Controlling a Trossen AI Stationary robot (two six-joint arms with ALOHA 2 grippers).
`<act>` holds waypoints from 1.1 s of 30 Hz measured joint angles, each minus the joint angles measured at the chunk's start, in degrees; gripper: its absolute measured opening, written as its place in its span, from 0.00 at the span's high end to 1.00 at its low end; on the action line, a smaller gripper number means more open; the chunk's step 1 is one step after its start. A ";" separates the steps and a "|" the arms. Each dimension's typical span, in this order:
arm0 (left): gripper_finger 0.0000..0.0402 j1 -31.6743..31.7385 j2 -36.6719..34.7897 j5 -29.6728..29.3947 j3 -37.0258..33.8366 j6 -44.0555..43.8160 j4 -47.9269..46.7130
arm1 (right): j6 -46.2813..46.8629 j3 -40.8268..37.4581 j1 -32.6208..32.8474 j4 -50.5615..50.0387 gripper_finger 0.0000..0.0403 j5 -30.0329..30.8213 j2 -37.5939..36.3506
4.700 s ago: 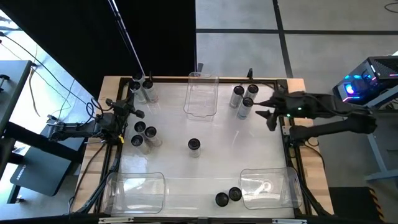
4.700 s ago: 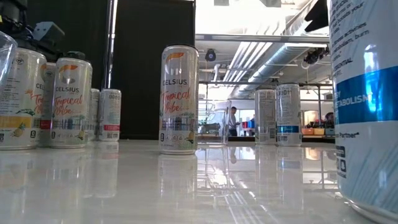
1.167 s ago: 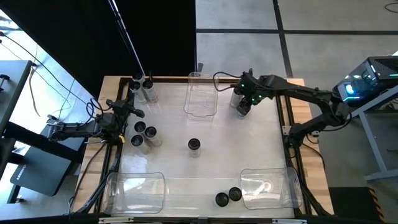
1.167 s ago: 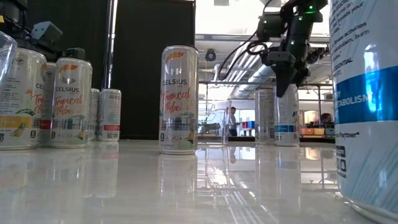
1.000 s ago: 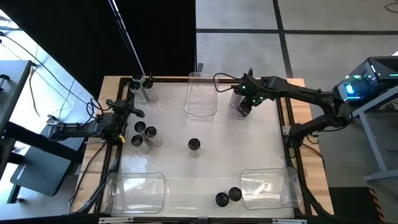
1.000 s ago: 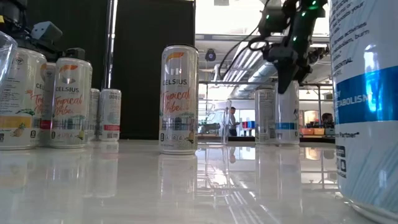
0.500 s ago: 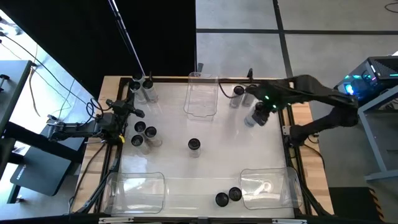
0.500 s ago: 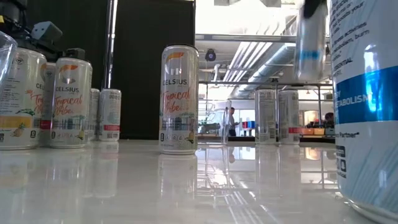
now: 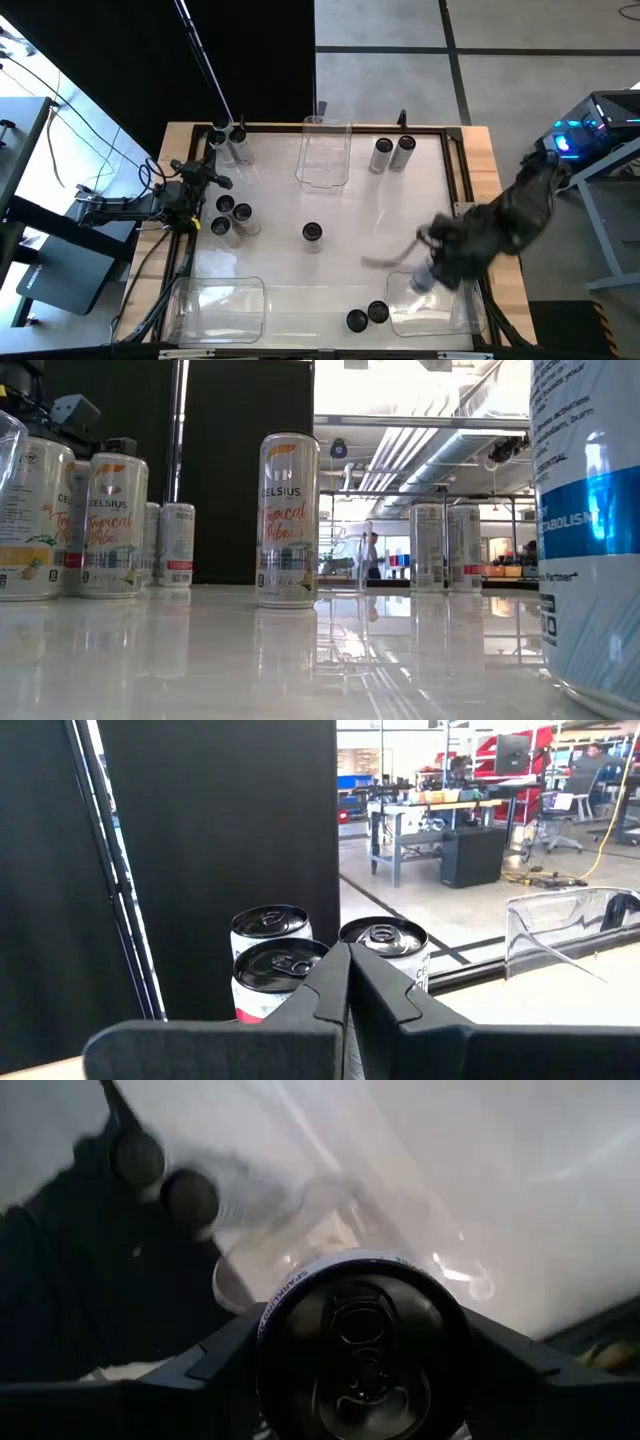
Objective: Sort soda cans
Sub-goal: Put the top right white blue soda can into the bottom right transparent bin
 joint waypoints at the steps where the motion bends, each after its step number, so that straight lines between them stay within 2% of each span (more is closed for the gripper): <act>1: 1.00 0.01 0.00 -0.01 -0.01 0.00 0.00 | 1.73 0.00 1.80 0.59 0.40 -0.02 1.37; 6: 1.00 0.01 0.00 -0.01 0.00 0.00 0.00 | 2.92 0.00 5.80 4.99 0.40 -0.18 8.62; 11: 1.00 0.01 -0.01 -0.01 -0.01 0.00 0.00 | -2.55 0.00 4.94 4.72 0.40 -0.33 14.87; 15: 1.00 0.01 -0.01 0.00 -0.01 0.00 0.00 | -7.19 0.00 4.17 6.00 0.40 2.98 18.00; 21: 1.00 0.01 -0.01 -0.01 -0.01 0.00 0.00 | -9.33 -0.80 4.17 8.71 0.40 7.35 18.72; 33: 1.00 0.01 -0.01 -0.01 0.00 0.00 0.00 | -9.14 -10.29 3.43 15.20 0.40 6.78 18.74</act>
